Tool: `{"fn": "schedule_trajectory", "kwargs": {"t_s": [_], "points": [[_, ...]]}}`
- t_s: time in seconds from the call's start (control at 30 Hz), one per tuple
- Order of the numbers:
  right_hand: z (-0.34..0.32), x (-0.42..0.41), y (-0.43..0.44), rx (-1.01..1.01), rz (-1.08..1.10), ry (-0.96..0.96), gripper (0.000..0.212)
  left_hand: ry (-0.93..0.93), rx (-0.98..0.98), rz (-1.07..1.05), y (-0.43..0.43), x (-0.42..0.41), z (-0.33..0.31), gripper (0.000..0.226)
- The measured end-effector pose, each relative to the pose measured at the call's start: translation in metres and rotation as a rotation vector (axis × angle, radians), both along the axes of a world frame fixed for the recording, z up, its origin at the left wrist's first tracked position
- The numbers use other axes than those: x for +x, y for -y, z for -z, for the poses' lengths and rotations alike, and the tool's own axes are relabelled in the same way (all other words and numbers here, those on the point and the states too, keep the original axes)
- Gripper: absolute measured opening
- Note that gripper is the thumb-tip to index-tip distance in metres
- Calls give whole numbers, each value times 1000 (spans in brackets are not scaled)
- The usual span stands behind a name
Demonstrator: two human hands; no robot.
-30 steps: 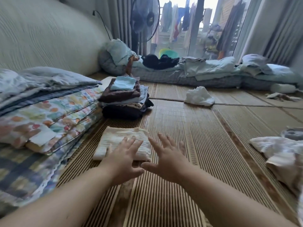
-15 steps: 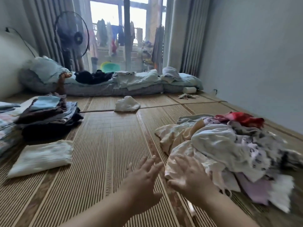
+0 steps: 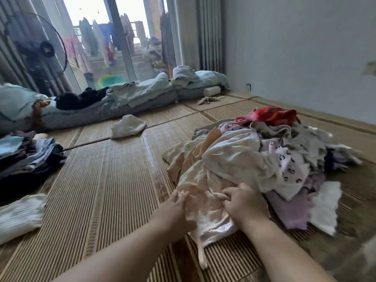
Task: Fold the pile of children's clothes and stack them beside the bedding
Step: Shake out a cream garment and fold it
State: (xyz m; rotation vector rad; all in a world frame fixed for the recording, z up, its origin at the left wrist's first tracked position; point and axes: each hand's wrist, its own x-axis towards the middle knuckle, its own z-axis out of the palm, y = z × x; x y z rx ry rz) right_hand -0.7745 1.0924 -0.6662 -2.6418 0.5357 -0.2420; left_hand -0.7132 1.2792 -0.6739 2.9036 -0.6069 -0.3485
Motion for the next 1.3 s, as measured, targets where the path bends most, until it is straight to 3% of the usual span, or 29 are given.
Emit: {"fn": "schedule_trajectory", "kwargs": {"t_s": [0.07,0.17,0.3,0.5,0.73,0.8,0.9,1.0,1.1,1.17,1.3], "points": [[-1,0,-1,6,-10,28,27,10,-7,-40,-2,8,3,71],[-3,1,-2,-3,-8,71,27,15,-116,-59,-4,9,1,25],[-16,0,-15,21,-11,195,26,-58,-355,-126,-13,7,-18,5],[-76,-8,-43,187,-45,550,16,-181,-1005,-280,-65,0,-115,21],[-147,-28,-105,636,-181,767,18,-52,-1296,-325,-174,-30,-210,30],[-169,-30,-128,618,-235,765,17,8,-1323,-345,-208,-44,-226,32],[-204,-33,-159,444,-385,699,40,30,-1388,-351,-252,-66,-247,38],[-236,-36,-191,208,-509,610,57,132,-1226,-286,-292,-93,-262,47],[-254,-42,-220,40,-559,635,52,539,-612,-300,-318,-112,-266,49],[-261,-47,-238,-49,-586,692,43,691,-352,-296,-332,-122,-263,45],[-269,-54,-259,-106,-677,640,43,844,-226,-150,-350,-132,-254,16]]}}
